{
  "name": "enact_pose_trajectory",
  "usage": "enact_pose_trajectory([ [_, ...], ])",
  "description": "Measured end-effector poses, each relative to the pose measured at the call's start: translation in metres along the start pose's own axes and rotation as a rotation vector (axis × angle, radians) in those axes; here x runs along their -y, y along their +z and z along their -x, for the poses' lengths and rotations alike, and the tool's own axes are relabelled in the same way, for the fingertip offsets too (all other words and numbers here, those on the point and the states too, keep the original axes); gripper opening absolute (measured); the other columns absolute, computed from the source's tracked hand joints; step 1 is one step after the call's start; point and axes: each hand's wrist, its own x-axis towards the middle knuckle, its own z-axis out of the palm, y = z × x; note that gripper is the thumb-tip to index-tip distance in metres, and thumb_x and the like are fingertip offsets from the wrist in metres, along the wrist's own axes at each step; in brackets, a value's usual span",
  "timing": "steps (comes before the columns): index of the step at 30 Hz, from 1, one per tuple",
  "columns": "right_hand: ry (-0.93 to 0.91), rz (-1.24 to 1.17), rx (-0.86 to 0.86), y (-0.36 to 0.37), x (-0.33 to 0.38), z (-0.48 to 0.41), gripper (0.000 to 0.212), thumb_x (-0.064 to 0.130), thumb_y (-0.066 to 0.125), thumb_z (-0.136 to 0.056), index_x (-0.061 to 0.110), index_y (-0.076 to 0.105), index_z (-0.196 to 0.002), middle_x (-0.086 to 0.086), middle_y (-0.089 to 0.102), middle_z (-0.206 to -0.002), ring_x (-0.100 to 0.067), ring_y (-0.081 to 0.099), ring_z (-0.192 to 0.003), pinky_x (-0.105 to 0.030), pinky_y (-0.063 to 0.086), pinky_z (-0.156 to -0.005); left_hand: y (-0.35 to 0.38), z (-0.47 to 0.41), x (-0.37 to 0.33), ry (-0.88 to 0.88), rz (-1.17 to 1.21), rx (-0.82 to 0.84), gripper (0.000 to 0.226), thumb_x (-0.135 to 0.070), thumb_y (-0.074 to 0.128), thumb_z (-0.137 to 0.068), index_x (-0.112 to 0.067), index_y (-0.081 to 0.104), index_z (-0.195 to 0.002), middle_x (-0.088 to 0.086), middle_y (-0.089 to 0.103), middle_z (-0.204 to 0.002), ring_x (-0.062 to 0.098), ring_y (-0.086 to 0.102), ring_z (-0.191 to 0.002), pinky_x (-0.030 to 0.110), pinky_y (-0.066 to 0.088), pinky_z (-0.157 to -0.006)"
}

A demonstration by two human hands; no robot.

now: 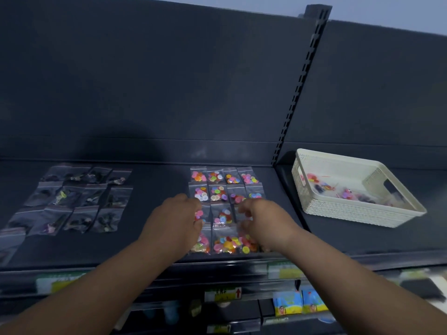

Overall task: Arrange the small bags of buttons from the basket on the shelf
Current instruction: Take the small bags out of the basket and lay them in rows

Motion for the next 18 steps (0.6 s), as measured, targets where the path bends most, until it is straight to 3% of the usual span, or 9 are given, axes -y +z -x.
enact_pose_trajectory([
  [4, -0.034, -0.007, -0.075, -0.018, -0.015, 0.007, 0.037, 0.025, 0.056, -0.091, 0.022, 0.054, -0.128, -0.005, 0.056, -0.127, -0.023, 0.058, -0.107, -0.028, 0.047, -0.085, -0.001, -0.009, -0.015, 0.028, 0.014, -0.044, 0.028, -0.032, 0.052, -0.092, -0.021, 0.058, -0.117, -0.003, 0.054, -0.108, 0.015, 0.052, -0.098, 0.030, 0.047, -0.082],
  [12, -0.080, -0.010, -0.228, -0.065, -0.085, 0.008, 0.030, 0.029, 0.059, -0.089, 0.021, 0.059, -0.118, -0.002, 0.058, -0.117, -0.022, 0.058, -0.104, -0.024, 0.042, -0.082, 0.013, -0.059, -0.087, 0.128, 0.013, -0.105, 0.021, -0.028, 0.054, -0.089, -0.019, 0.061, -0.107, 0.000, 0.056, -0.107, 0.020, 0.053, -0.101, 0.032, 0.045, -0.082],
  [18, -0.035, 0.028, -0.190, -0.108, -0.174, 0.002, 0.033, 0.028, 0.055, -0.091, 0.028, 0.056, -0.124, 0.002, 0.055, -0.122, -0.019, 0.055, -0.105, -0.026, 0.043, -0.085, 0.043, -0.111, -0.173, 0.165, 0.034, -0.081, 0.029, -0.036, 0.055, -0.090, -0.022, 0.057, -0.115, 0.000, 0.054, -0.112, 0.021, 0.051, -0.108, 0.032, 0.043, -0.089],
])
